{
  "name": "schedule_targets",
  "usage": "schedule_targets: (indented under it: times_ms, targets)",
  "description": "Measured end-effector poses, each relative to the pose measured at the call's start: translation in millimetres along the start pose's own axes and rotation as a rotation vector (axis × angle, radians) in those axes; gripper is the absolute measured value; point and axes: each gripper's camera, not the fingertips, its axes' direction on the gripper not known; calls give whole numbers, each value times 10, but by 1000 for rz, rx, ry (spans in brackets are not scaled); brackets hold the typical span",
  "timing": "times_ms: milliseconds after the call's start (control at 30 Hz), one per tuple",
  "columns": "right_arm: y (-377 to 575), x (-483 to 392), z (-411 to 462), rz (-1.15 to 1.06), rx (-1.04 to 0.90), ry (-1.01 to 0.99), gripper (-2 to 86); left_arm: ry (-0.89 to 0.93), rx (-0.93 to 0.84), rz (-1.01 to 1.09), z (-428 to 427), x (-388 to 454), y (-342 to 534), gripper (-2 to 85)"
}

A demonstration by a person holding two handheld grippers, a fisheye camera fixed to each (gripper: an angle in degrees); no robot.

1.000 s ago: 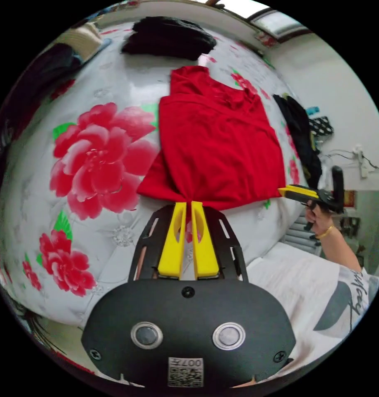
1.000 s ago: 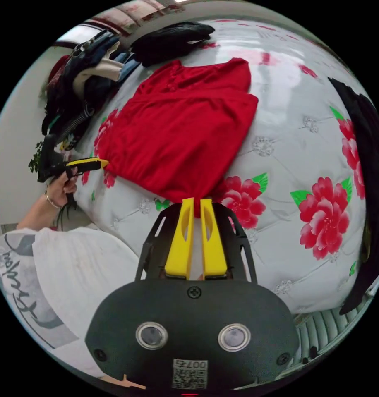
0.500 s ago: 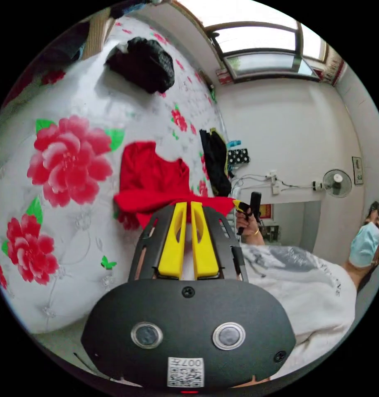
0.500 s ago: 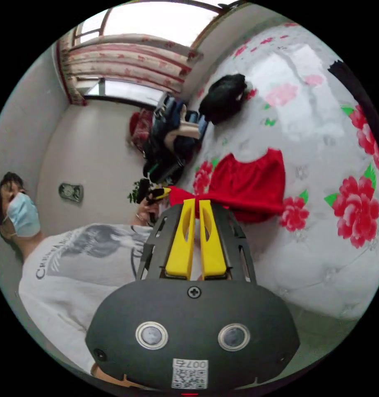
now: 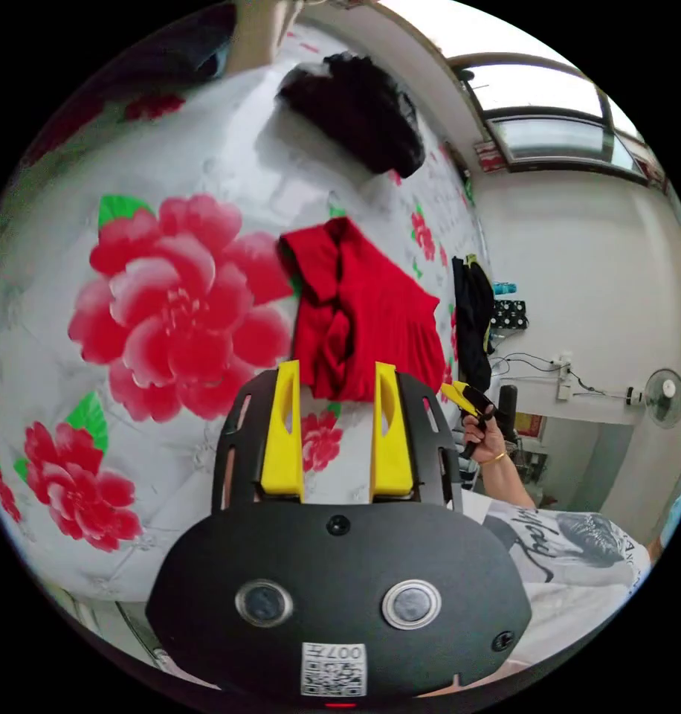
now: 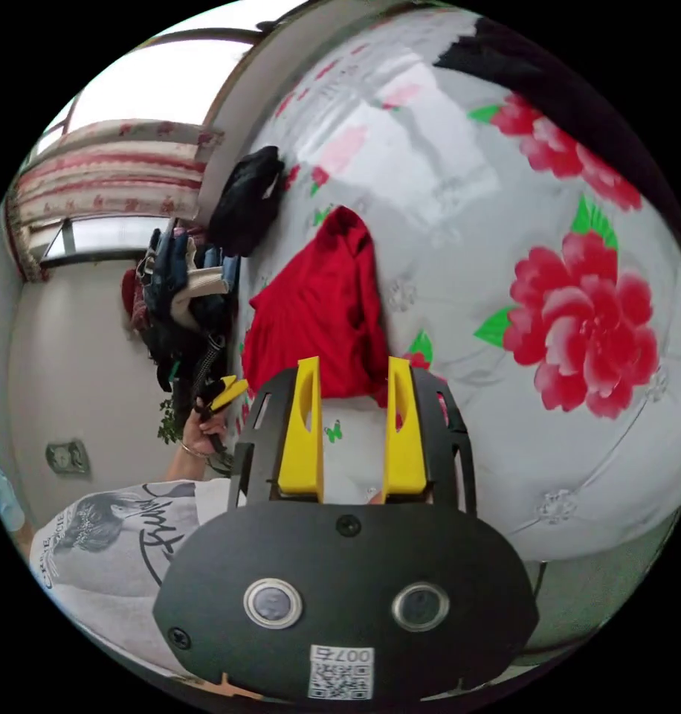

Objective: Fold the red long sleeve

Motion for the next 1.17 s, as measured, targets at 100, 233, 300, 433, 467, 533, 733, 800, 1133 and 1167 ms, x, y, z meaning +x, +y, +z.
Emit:
schedule_targets:
  times_ms: [100, 233, 300, 433, 467, 533, 733, 800, 1133, 1167]
  targets:
    - [-30, 179, 196, 57, -49, -37, 108, -1, -24, -12, 181, -50, 19, 139]
    - [-264, 79, 314, 28, -86, -39, 99, -46, -73, 2, 280, 10, -176, 110]
    - [-402, 12, 438, 10, -167, -38, 94, 0, -104, 23, 345, 24, -272, 85]
    - [-735, -283, 459, -52, -248, -126, 84, 155, -82, 44, 271, 134, -569, 54]
    - [-862, -431, 368, -81, -229, -196, 81, 174, -67, 56, 214, 187, -634, 53]
    - [-1105, -711, 194, -128, -183, -268, 77, 215, 13, 144, -118, 499, -966, 51]
    - [-2008, -2181, -487, -488, 19, -331, 71, 179, 272, 440, -1351, 1577, -1794, 51]
    - [-2194, -2554, -621, -570, 86, -354, 70, 151, 341, 469, -1647, 1785, -1929, 52]
    - [-2514, -2506, 534, -504, 137, 28, 77, -284, 284, 191, -922, 1365, -1806, 91]
    - [-2340, -2241, 716, -477, 99, 91, 80, -301, 257, 179, -787, 1293, -1701, 91]
